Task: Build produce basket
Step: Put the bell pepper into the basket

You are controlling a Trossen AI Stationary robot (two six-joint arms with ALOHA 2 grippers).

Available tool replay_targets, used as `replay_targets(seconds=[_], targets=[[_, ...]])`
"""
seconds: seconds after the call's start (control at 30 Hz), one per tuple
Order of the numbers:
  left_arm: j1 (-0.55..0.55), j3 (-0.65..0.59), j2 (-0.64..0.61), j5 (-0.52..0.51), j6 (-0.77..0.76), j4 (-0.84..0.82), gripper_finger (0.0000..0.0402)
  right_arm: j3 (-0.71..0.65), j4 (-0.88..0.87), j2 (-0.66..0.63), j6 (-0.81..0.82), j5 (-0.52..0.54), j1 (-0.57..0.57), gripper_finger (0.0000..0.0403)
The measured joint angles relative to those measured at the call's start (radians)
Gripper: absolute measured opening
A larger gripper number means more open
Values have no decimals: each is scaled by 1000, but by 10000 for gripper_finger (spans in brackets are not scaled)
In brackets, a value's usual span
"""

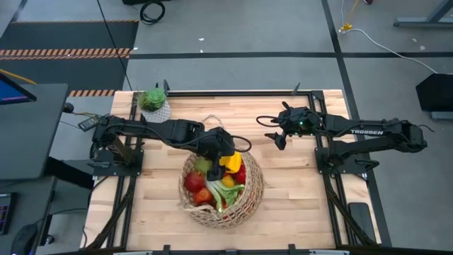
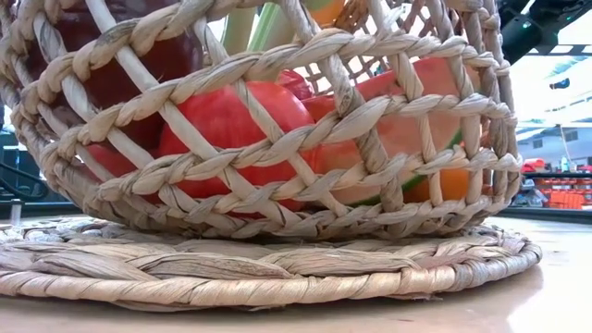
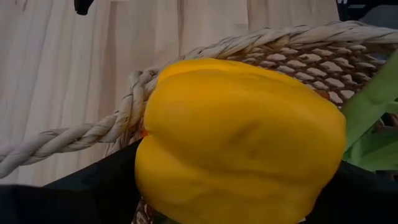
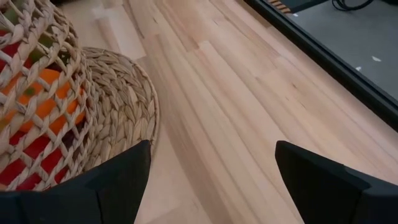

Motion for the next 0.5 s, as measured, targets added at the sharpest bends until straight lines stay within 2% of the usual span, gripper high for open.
replay_targets(seconds=[0.5], targets=[[1, 0, -2, -1, 0, 54, 353, 0, -11, 0, 0, -13, 0, 348]])
